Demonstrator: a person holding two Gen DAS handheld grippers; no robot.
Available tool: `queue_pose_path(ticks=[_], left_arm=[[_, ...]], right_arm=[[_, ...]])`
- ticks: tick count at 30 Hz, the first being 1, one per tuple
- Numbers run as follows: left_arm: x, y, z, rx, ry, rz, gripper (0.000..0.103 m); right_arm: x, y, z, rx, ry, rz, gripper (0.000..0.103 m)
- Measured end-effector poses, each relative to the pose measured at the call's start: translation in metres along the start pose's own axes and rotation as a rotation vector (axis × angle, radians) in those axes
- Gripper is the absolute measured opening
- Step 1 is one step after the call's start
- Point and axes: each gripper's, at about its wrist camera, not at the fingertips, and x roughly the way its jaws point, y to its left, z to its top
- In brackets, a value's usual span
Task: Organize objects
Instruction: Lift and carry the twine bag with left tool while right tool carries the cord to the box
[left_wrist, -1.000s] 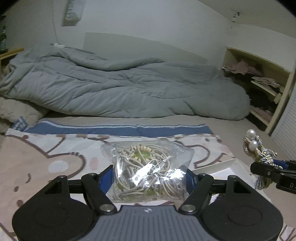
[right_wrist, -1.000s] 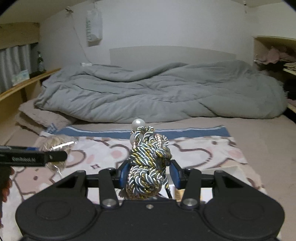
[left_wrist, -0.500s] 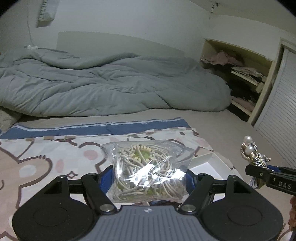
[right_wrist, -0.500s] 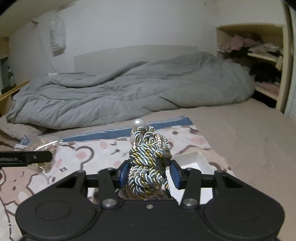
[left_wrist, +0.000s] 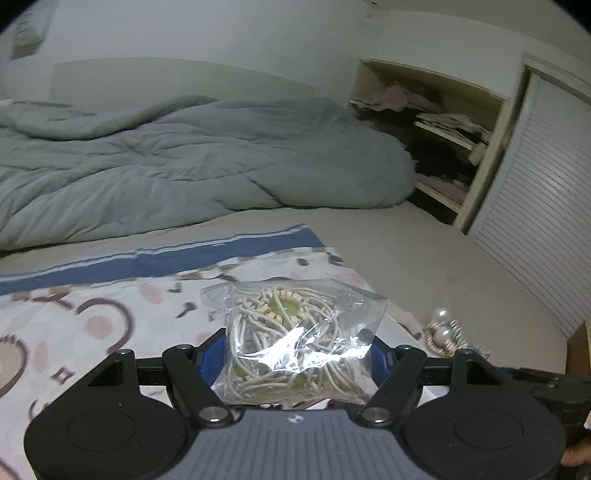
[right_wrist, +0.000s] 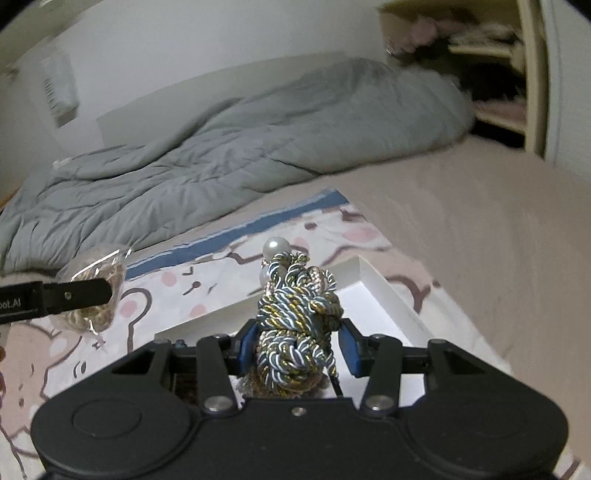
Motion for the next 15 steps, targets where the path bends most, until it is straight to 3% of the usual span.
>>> queue_pose_path(ticks=[5,15], left_arm=[[0.028,-0.024,0.009,0.075,0.03,-0.046,0.074],[0.086,-0.058,0.009,0.098,0.081,-0.149,0.075]], right_arm=[[0.01,-0.016,-0.007,0.044,0.031,-0.033,0.048],[0.029,-0.046,-0.025,0.165,0.107,-0.073,0.048]])
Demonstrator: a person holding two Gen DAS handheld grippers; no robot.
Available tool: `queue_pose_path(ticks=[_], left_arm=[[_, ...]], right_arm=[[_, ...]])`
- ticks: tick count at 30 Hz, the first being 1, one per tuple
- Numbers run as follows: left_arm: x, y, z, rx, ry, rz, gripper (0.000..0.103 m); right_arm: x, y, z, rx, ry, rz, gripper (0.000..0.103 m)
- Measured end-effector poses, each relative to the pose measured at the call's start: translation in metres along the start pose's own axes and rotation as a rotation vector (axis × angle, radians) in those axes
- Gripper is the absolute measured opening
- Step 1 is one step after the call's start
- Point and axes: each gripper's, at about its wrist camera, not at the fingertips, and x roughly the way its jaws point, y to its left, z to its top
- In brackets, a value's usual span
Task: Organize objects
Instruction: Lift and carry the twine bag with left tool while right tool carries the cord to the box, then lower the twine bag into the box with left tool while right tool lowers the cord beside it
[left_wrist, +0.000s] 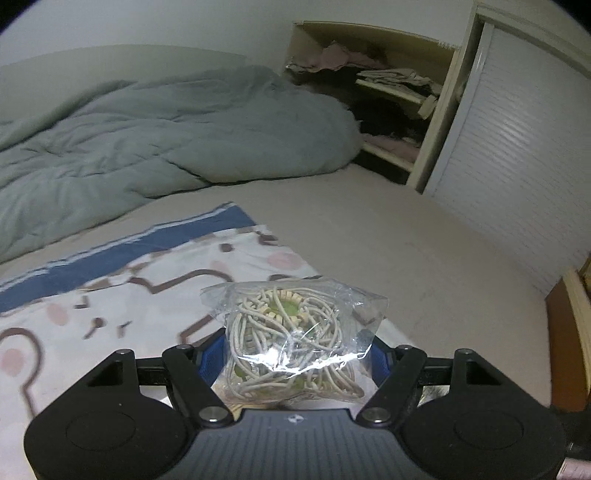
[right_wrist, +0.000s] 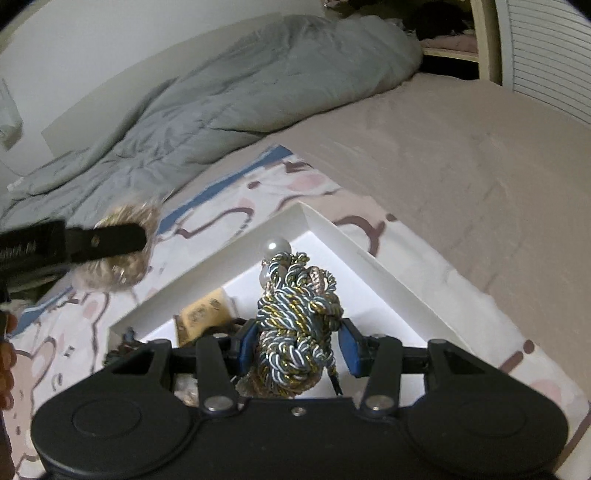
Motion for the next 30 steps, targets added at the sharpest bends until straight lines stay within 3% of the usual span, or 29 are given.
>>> queue_pose_path(ticks=[8,12,14,16,17,18,19,22,30], left_arm=[[0.05,0.003,-0.014,-0.21,0.053,-0.077,0.075],[0.064,0.01,-0.024,-0.308,0.01,-0.098,0.075],[0.072,0.008,-0.029,-0.306,-0.005,-0.092,0.079],[0.078,0.006,-0.032,-0.299,-0.004,-0.062,0.099],[0.08,0.006,-0.034,-0.294,-0.004,-0.047,0.099],[0.081,0.007,-0.035,-0.287,0.004,-0.049,0.099],[0.083,0.007,-0.036,-0.287,0.019,-0.041,0.098],[0.081,0.011,-0.037,-0.291,0.028,-0.03,0.098],[0.067,0.015,-0.033,-0.265,0.031,-0.016,0.098]], right_arm=[[0.015,-0.013,-0.004,0.056,0.026,0.014,0.048],[0.023,-0.022,-0.005,0.097,0.032,0.003,0.048],[0.026,-0.025,-0.005,0.114,0.035,0.001,0.048],[0.03,-0.028,-0.005,0.123,0.025,0.003,0.054],[0.032,-0.028,-0.004,0.127,0.022,0.011,0.062],[0.034,-0.028,-0.003,0.125,0.029,0.019,0.08],[0.034,-0.028,-0.003,0.12,0.024,0.011,0.082],[0.032,-0.023,-0.004,0.076,0.018,-0.023,0.082],[0.028,-0.022,-0.003,0.065,0.017,-0.018,0.081]])
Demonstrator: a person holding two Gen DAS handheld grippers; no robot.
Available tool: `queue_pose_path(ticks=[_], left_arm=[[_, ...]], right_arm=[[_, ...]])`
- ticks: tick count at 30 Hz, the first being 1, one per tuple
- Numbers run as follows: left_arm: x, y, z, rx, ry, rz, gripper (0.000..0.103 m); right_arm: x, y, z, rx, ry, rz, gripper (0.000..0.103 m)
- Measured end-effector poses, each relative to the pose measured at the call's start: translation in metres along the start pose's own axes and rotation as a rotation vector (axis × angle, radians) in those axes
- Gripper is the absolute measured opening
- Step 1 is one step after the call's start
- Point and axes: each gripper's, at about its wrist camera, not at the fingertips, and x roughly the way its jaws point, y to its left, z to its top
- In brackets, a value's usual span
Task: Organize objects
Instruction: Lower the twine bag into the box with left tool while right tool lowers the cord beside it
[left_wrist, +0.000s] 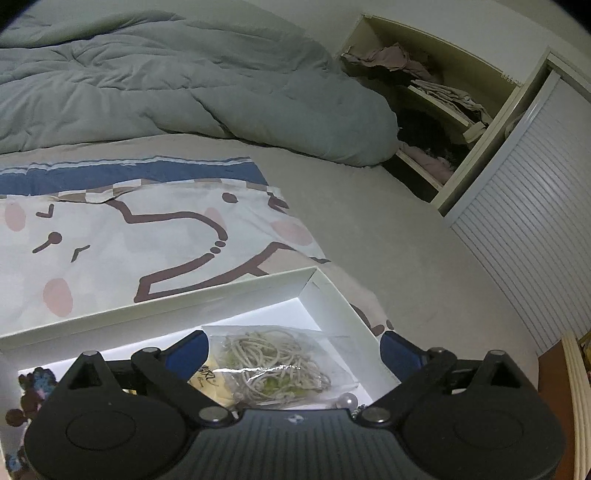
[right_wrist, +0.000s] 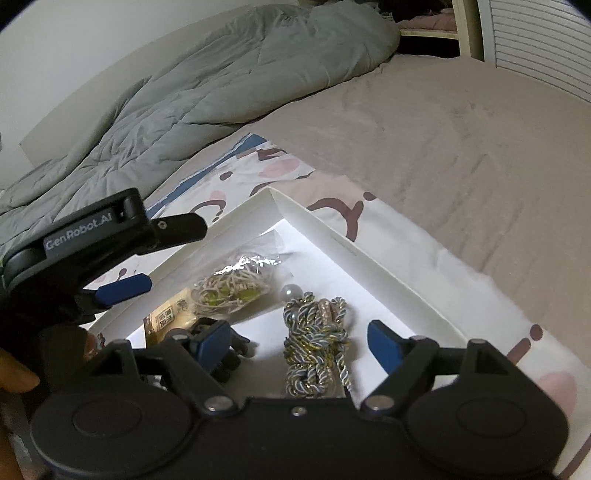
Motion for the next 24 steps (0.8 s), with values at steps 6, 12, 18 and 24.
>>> queue_pose_path(ticks=[6,12,18,24], left_arm=[[0.007,0.009,-0.005,-0.017,0.106,0.038,0.058],[0.025,0.013,-0.016,-0.027,0.15,0.045,0.053],[0.038,0.007,-0.014,-0.022,0.119,0.022,0.053],[0.041,0.002,-0.012,-0.006,0.129,0.001,0.053]], right_arm=[[-0.007,-0.003,0.001,0.005,-0.011,0.001,0.07],[-0.008,-0.004,0.002,0.003,-0.004,0.019,0.064],[-0.008,-0.004,0.002,-0.014,-0.001,0.025,0.063],[-0.005,-0.007,0.002,-0.01,0.008,0.02,0.062]])
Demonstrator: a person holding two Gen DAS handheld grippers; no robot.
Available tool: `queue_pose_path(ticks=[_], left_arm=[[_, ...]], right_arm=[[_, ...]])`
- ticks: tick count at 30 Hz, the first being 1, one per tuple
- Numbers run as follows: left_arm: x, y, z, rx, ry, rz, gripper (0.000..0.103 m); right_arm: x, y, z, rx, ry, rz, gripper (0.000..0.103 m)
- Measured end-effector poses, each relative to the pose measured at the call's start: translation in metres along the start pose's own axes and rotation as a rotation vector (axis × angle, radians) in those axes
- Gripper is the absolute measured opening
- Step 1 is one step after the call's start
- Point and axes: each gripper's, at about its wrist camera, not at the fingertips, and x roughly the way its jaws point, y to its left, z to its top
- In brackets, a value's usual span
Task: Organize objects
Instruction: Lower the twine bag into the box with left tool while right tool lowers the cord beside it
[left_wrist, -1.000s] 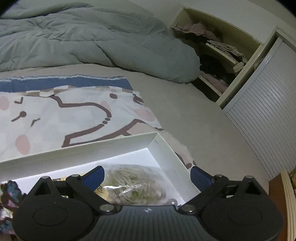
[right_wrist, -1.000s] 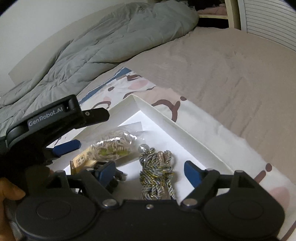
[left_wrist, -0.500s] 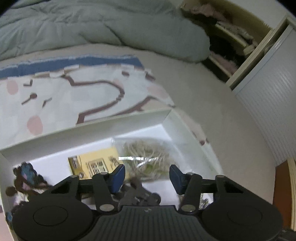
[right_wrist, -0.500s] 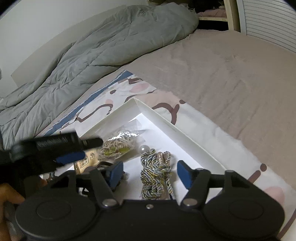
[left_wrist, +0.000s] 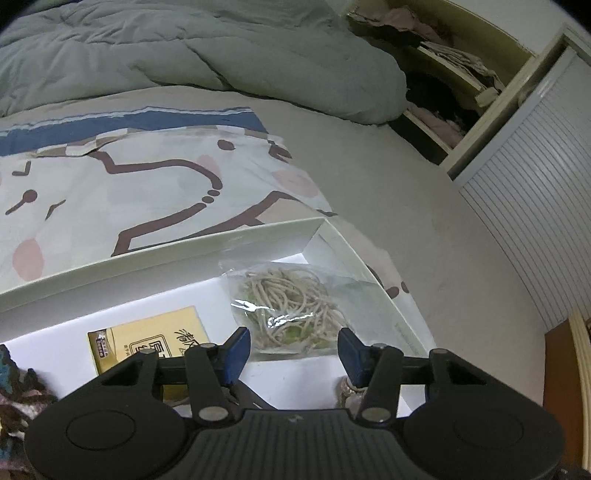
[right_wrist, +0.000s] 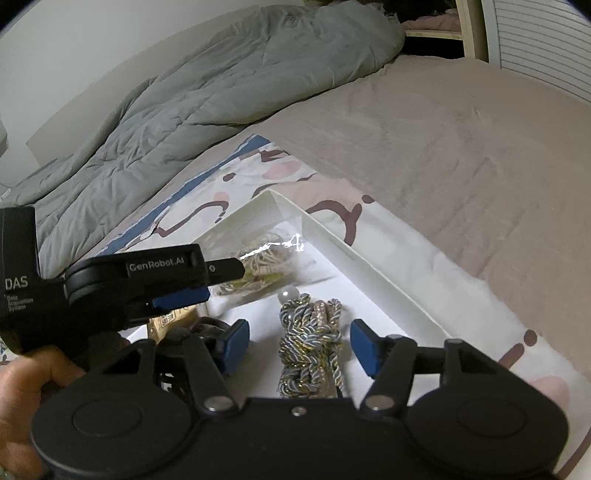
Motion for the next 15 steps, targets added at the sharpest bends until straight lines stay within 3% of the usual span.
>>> queue_pose_path(ticks=[5,9,13,15], left_arm=[[-0.011,0.001,-0.002,0.007,-0.004,0.012,0.054],[-0.025,0.0,-0.002,0.037,-0.004,0.016,0.055],[-0.038,-0.003,-0.003,0.069,-0.012,0.016,0.055],[-0.044,-0.003,-0.004,0.078,-0.014,0.014,0.055]], right_arm=[[0.001,-0.004,0.0,0.01,0.013,-0.01,0.057],[0.004,-0.007,-0.002,0.013,0.059,-0.037,0.047],[0.018,-0.009,-0.01,0.054,0.18,0.019,0.041],[0.021,-0.006,-0.013,0.064,0.181,0.048,0.041]])
